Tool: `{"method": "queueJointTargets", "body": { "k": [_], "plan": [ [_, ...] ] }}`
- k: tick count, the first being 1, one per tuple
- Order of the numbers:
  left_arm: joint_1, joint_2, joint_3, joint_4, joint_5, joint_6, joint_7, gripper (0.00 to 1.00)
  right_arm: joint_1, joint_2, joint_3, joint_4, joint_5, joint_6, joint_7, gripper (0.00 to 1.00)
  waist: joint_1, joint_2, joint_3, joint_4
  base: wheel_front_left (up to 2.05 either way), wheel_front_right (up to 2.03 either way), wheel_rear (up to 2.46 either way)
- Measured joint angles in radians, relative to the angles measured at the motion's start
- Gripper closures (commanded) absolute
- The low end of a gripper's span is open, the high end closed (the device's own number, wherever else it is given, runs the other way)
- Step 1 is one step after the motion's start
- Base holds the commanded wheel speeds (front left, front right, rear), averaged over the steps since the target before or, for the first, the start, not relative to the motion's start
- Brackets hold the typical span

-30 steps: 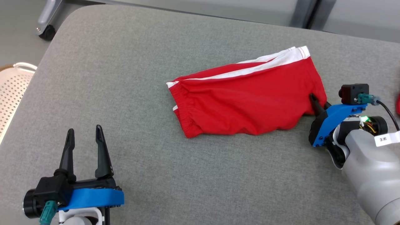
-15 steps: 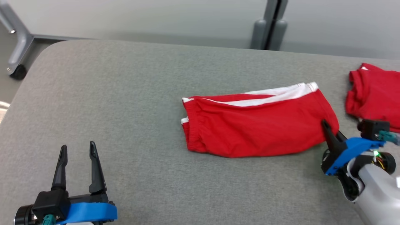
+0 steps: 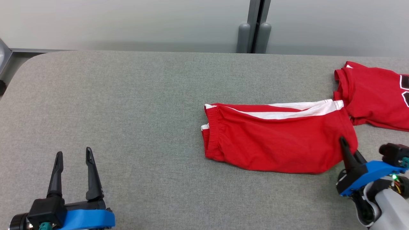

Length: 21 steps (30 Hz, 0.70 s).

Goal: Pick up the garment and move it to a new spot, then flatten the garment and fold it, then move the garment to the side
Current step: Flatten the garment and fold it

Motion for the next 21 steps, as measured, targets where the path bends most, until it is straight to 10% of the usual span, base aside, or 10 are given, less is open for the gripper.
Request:
{"method": "queueJointTargets", "body": {
  "k": [21],
  "plan": [
    [-0.008, 0.000, -0.023, 0.009, -0.007, 0.007, 0.000, 0.00, -0.025, 0.184, 0.161, -0.341, -0.173, 0.000, 0.071, 1.00, 0.0000, 0.0000, -0.004, 0.058, 0.00, 0.00, 0.00]
  ]
}}
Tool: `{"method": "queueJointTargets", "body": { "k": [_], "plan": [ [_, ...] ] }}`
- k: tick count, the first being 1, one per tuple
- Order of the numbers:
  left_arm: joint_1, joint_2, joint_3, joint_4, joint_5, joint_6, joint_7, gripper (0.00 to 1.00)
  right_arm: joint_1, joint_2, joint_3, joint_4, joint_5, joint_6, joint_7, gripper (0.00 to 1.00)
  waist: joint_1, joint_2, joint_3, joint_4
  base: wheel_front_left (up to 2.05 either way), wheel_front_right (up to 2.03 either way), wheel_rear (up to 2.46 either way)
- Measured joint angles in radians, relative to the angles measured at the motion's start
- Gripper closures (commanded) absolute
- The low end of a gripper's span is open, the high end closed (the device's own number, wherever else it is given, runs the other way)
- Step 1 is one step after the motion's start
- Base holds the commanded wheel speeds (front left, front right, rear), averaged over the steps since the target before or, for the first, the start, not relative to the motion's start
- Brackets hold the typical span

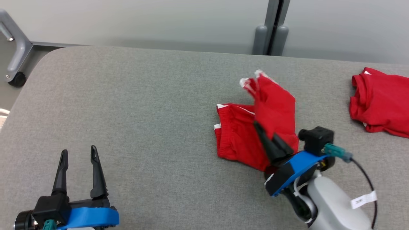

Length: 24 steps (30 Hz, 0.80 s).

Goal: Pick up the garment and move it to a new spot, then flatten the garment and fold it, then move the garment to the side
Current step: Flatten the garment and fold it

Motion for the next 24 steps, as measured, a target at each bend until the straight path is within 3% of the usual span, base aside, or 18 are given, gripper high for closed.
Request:
{"method": "queueJointTargets", "body": {
  "k": [8, 9, 10, 15, 21, 22, 23, 24],
  "plan": [
    [-0.012, 0.000, -0.006, 0.006, -0.010, 0.002, 0.000, 0.00, 0.014, 0.088, 0.062, 0.093, 0.001, 0.000, -0.011, 1.00, 0.0000, 0.0000, 0.027, 0.024, 0.00, 0.00, 0.00],
    [-0.013, 0.000, -0.007, 0.007, -0.011, 0.002, 0.000, 0.00, 0.014, 0.093, 0.069, 0.106, 0.001, 0.000, -0.021, 0.72, 0.0000, 0.0000, 0.029, 0.025, 0.00, 0.00, 0.00],
    [-0.013, 0.000, -0.008, 0.010, -0.011, 0.002, 0.000, 0.00, 0.012, 0.098, 0.078, 0.114, 0.001, 0.000, -0.030, 0.00, 0.0000, 0.0000, 0.031, 0.027, 0.00, 0.00, 0.00],
    [-0.021, 0.000, -0.008, 0.014, -0.011, 0.005, 0.000, 0.00, -0.006, 0.097, 0.083, 0.132, -0.007, 0.000, -0.059, 0.00, 0.0000, 0.0000, 0.029, 0.026, 0.00, 0.00, 0.00],
    [-0.021, 0.000, -0.007, 0.016, -0.010, 0.004, 0.000, 0.00, -0.014, 0.028, -0.044, 0.112, -0.038, 0.000, -0.071, 0.00, 0.0000, 0.0000, 0.020, 0.021, 0.00, 0.00, 0.00],
    [-0.021, 0.000, -0.008, 0.016, -0.010, 0.004, 0.000, 0.00, -0.014, 0.021, -0.067, 0.114, -0.046, 0.000, -0.071, 0.31, -0.0001, 0.0000, 0.020, 0.022, 0.00, 0.00, 0.00],
    [-0.021, 0.000, -0.010, 0.016, -0.009, 0.004, 0.000, 0.00, -0.014, 0.020, -0.088, 0.116, -0.054, 0.000, -0.071, 0.95, 0.0000, 0.0000, 0.021, 0.023, 0.00, 0.00, 0.00],
    [-0.021, 0.000, -0.012, 0.016, -0.008, 0.003, 0.000, 0.00, -0.014, 0.020, -0.101, 0.122, -0.064, 0.000, -0.071, 1.00, 0.0000, 0.0000, 0.022, 0.025, 0.00, 0.00, 0.00]
  ]
}}
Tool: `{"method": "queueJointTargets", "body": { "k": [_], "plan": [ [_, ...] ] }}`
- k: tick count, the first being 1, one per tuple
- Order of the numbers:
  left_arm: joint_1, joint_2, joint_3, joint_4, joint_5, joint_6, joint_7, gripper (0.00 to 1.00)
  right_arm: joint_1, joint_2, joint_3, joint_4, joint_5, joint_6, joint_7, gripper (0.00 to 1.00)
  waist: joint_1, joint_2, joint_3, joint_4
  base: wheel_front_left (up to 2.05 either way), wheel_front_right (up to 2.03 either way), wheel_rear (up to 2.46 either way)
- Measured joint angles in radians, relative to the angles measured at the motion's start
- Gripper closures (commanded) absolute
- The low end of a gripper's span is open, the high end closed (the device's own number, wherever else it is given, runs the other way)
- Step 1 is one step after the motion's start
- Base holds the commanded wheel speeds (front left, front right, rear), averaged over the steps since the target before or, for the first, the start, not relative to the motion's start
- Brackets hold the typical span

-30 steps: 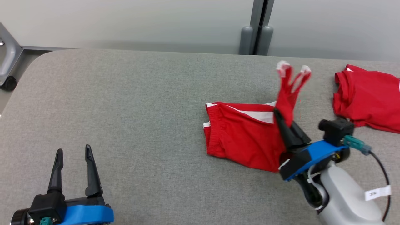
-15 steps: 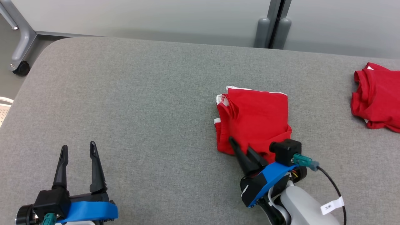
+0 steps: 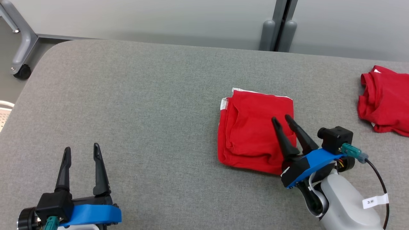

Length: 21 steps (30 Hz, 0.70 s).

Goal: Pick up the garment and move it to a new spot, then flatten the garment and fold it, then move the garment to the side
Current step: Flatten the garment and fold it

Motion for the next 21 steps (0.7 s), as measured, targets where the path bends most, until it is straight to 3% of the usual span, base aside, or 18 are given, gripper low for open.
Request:
{"method": "queueJointTargets", "body": {
  "k": [4, 9, 14, 19, 20, 21],
  "plan": [
    [-0.006, 0.000, -0.007, 0.001, 0.001, -0.002, 0.000, 0.00, -0.004, 0.017, -0.006, 0.072, -0.052, 0.000, 0.000, 1.00, 0.0000, 0.0001, 0.007, 0.007, 0.00, 0.00, 0.00],
    [-0.015, 0.000, -0.029, 0.013, 0.005, -0.003, 0.000, 0.00, -0.021, 0.081, 0.068, 0.150, -0.101, 0.000, 0.000, 1.00, 0.0000, 0.0000, 0.013, 0.029, 0.00, 0.00, 0.00],
    [-0.022, 0.000, -0.026, 0.023, 0.012, -0.004, 0.000, 0.00, -0.011, 0.103, 0.155, 0.146, -0.090, 0.000, 0.000, 1.00, 0.0000, 0.0000, 0.011, 0.033, 0.00, 0.00, 0.00],
    [-0.021, 0.000, -0.004, 0.027, 0.016, -0.006, 0.000, 0.00, -0.008, 0.107, 0.133, 0.077, -0.087, 0.000, 0.000, 1.00, 0.0000, 0.0001, 0.002, 0.019, 0.00, 0.00, 0.00],
    [-0.019, 0.000, -0.001, 0.028, 0.019, -0.006, 0.000, 0.00, -0.006, 0.108, 0.114, 0.055, -0.093, 0.000, 0.000, 0.92, 0.0000, 0.0000, -0.001, 0.014, 0.00, 0.00, 0.00],
    [-0.018, 0.000, 0.001, 0.028, 0.023, -0.006, 0.000, 0.00, -0.002, 0.105, 0.089, 0.025, -0.101, 0.000, 0.000, 0.67, 0.0000, 0.0000, -0.005, 0.009, 0.00, 0.00, 0.00]
  ]
}}
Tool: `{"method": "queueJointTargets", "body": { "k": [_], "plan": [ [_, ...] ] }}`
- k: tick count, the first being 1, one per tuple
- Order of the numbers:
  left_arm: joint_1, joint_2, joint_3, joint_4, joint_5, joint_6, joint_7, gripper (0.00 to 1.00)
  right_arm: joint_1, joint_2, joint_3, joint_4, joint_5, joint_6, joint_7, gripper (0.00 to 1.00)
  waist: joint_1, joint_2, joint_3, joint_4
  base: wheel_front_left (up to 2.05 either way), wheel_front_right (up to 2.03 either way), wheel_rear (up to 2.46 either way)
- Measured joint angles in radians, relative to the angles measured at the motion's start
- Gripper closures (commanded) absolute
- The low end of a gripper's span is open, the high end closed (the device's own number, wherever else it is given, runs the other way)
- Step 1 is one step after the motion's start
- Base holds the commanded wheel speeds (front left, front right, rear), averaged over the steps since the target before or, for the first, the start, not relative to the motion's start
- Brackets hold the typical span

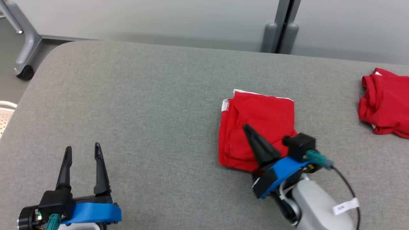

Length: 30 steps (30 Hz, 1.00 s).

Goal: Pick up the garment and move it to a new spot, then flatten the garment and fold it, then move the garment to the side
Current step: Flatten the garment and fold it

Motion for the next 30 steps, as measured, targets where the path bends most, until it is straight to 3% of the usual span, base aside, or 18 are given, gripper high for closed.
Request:
{"method": "queueJointTargets", "body": {
  "k": [1, 2, 7, 14, 22, 30],
  "plan": [
    [0.002, 0.000, 0.003, 0.000, 0.001, 0.000, 0.000, 0.00, 0.007, -0.005, -0.029, -0.032, -0.011, 0.000, 0.000, 0.09, 0.0000, 0.0000, -0.005, -0.005, 0.00, 0.00, 0.00],
    [0.005, 0.000, 0.006, 0.000, 0.002, 0.000, 0.000, 0.00, 0.018, -0.014, -0.060, -0.060, -0.022, 0.000, -0.001, 0.00, 0.0000, 0.0000, -0.010, -0.010, 0.00, 0.00, 0.00],
    [0.013, 0.000, 0.024, -0.003, 0.011, -0.003, 0.000, 0.00, 0.109, -0.057, -0.229, -0.175, -0.072, 0.000, -0.001, 0.00, -0.0001, 0.0000, -0.041, -0.042, 0.00, 0.00, 0.00],
    [0.035, 0.000, 0.039, -0.004, 0.025, -0.013, 0.000, 0.00, 0.232, -0.066, -0.375, -0.247, -0.146, 0.000, -0.001, 0.00, -0.0002, -0.0001, -0.084, -0.091, 0.00, 0.00, 0.00],
    [0.065, 0.000, 0.040, -0.013, 0.034, -0.014, 0.000, 0.00, 0.342, -0.027, -0.439, -0.290, -0.209, 0.000, -0.001, 0.00, -0.0001, -0.0001, -0.121, -0.130, 0.00, 0.00, 0.00],
    [0.094, 0.005, 0.033, 0.002, 0.048, -0.023, 0.000, 0.00, 0.406, -0.006, -0.486, -0.289, -0.260, 0.000, -0.001, 0.00, -0.0002, -0.0002, -0.163, -0.118, 0.00, 0.00, 0.00]
  ]
}}
